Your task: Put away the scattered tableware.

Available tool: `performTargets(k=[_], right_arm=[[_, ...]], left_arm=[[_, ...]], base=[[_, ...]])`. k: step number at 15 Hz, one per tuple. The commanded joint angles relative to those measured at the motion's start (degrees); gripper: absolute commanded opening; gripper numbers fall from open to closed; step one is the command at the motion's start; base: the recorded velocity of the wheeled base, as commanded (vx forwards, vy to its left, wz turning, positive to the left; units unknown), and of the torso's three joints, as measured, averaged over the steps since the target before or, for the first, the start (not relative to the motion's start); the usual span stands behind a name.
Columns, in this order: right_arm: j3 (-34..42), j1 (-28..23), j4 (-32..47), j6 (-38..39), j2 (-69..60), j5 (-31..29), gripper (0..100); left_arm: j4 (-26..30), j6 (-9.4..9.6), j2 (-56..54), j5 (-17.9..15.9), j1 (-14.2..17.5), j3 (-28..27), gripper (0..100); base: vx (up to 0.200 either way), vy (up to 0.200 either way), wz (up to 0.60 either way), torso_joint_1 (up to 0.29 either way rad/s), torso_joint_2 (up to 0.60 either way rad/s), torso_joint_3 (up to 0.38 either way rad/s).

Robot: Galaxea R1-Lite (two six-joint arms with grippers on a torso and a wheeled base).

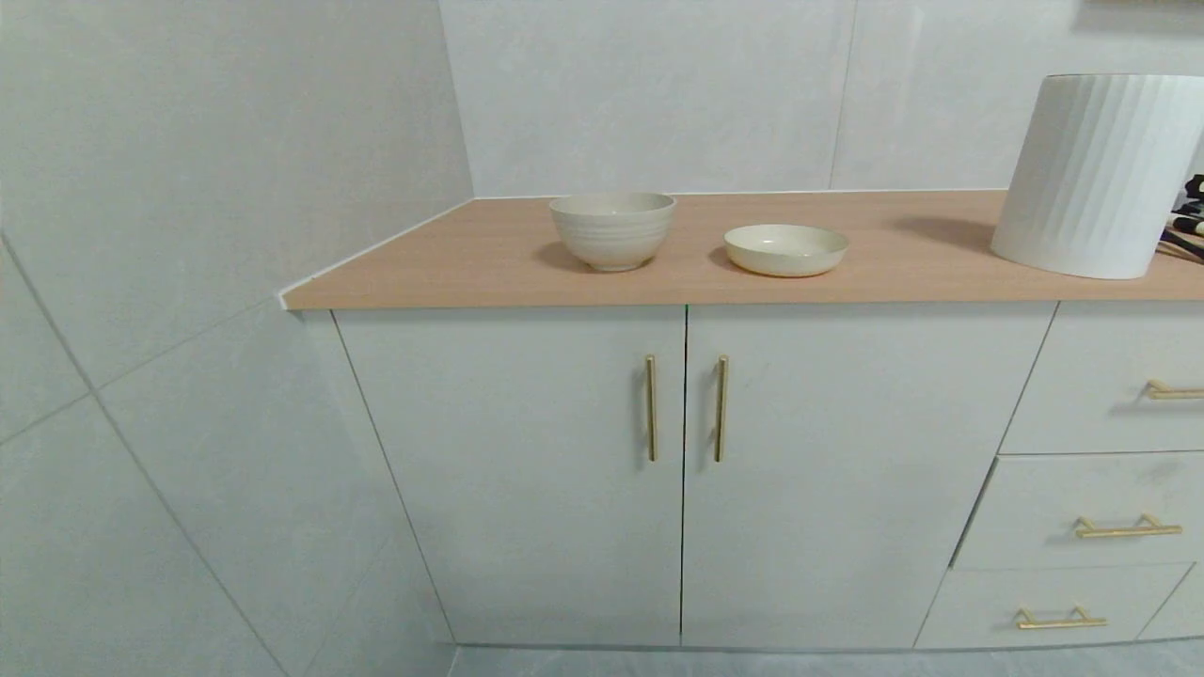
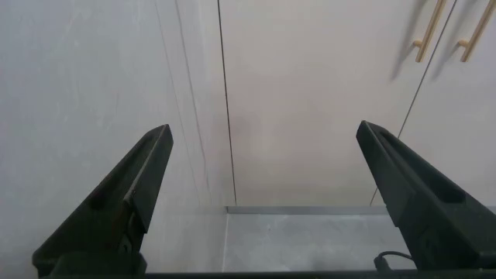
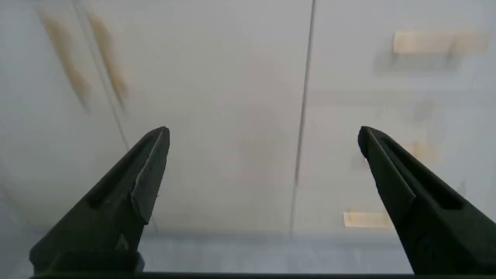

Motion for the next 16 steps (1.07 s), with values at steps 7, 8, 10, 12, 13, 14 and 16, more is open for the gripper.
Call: performTargets(k=[7, 8, 10, 12, 13, 14, 16], right_arm=[[-18.09, 6.51, 0.27, 0.73, 46.03, 13.67, 100], [-21.43, 8.97, -0.08, 1.78, 51.57, 14.11, 100], [-27.32, 15.38, -3.95, 3.1, 63.52, 14.28, 100], [-31.62, 19.34, -11.07, 5.12, 74.95, 14.28, 100], [-33.03, 20.66, -14.32, 5.74, 79.16, 14.28, 100], [-34.35, 21.71, -16.52, 6.17, 82.42, 14.19, 100], [-39.8, 25.23, -18.19, 9.16, 90.59, 14.37, 100]], left_arm=[[0.02, 0.02, 0.0, -0.02, 0.0, 0.02, 100], [0.02, 0.02, 0.0, -0.02, 0.0, 0.02, 100], [0.02, 0.02, 0.0, -0.02, 0.0, 0.02, 100], [0.02, 0.02, 0.0, -0.02, 0.0, 0.02, 100], [0.02, 0.02, 0.0, -0.02, 0.0, -0.06, 100], [0.02, 0.02, 0.0, -0.02, 0.0, -0.06, 100], [0.02, 0.02, 0.0, -0.02, 0.0, 0.02, 100]], base=[[0.0, 0.0, 0.0, 0.0, 0.0, 0.0], [0.0, 0.0, 0.0, 0.0, 0.0, 0.0], [0.0, 0.0, 0.0, 0.0, 0.0, 0.0], [0.0, 0.0, 0.0, 0.0, 0.0, 0.0], [0.0, 0.0, 0.0, 0.0, 0.0, 0.0], [0.0, 0.0, 0.0, 0.0, 0.0, 0.0], [0.0, 0.0, 0.0, 0.0, 0.0, 0.0]])
